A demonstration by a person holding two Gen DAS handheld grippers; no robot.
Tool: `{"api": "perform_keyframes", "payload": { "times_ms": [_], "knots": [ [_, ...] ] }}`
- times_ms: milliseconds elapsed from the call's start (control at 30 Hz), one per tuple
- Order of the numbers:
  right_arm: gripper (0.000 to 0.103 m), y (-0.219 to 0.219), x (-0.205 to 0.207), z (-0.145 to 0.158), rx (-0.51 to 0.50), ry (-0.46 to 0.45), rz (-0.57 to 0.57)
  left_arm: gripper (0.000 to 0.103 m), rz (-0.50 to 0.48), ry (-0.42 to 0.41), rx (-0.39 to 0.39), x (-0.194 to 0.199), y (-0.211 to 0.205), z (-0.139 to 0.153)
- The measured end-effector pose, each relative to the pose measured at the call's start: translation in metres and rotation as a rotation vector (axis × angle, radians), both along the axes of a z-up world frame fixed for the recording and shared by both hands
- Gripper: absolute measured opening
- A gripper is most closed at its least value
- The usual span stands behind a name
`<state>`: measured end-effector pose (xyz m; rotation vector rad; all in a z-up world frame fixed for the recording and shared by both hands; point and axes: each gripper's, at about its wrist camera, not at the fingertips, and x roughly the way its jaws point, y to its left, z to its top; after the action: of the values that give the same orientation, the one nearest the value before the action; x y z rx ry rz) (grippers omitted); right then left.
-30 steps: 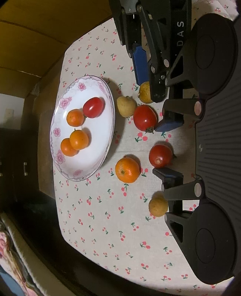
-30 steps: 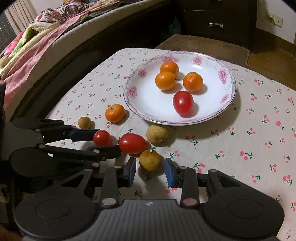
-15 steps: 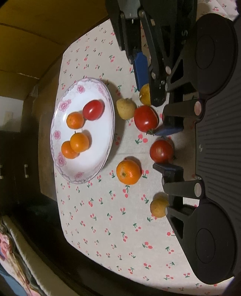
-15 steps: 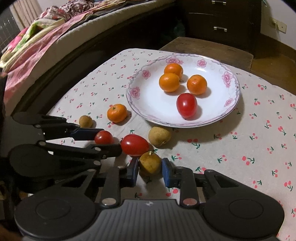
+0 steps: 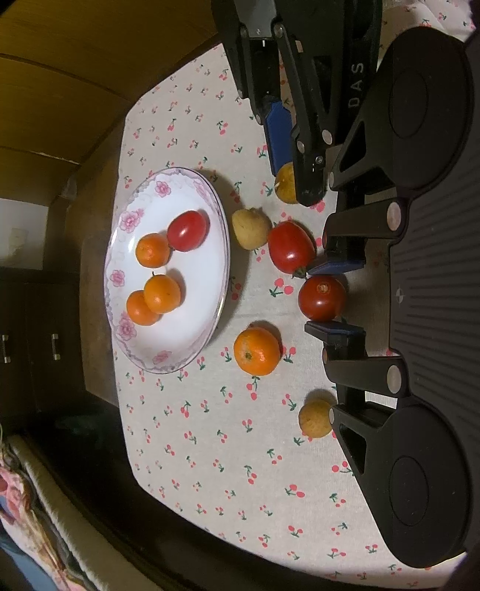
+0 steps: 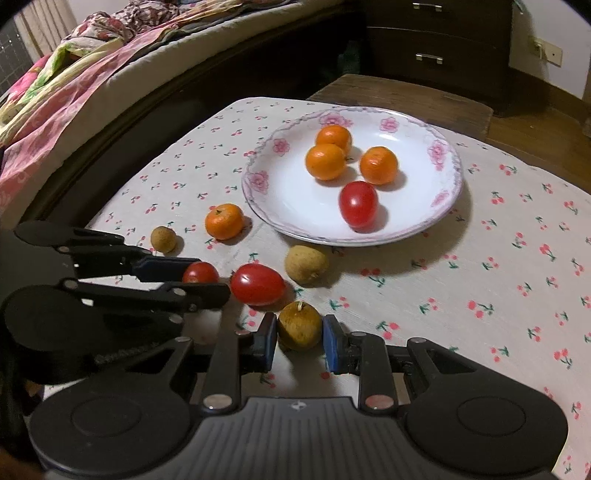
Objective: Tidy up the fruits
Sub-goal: 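Close the left gripper on the red tomato while the right gripper closes on the brown fruit, then carry the red tomato and the brown fruit over the white plate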
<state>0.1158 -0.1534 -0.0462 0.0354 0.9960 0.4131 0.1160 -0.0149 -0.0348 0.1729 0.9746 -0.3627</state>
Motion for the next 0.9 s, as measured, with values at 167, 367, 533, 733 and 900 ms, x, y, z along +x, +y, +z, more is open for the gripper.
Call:
{"api": "perform_keyframes", "payload": {
  "times_ms": [167,367,533,733,900],
  "knots": [
    [0.027,-0.003,-0.004,0.007,0.011,-0.019,-0.004,0.034,-0.004,-0.002,-0.01,-0.002,-0.001,0.004],
    [0.028,-0.005,-0.001,0.012,0.027,-0.03,-0.019,0.034,0.003,-0.013,-0.02,-0.002,-0.002,0.009],
    [0.028,-0.006,0.001,0.017,0.037,-0.044,-0.033,0.034,0.008,-0.029,-0.037,0.0,-0.004,0.016],
    [0.028,-0.008,0.004,0.026,0.047,-0.066,-0.044,0.034,0.004,-0.044,-0.043,0.006,-0.01,0.021],
    [0.028,-0.011,0.006,0.029,0.052,-0.076,-0.06,0.034,0.013,-0.052,-0.048,0.012,-0.013,0.024]
  ]
}}
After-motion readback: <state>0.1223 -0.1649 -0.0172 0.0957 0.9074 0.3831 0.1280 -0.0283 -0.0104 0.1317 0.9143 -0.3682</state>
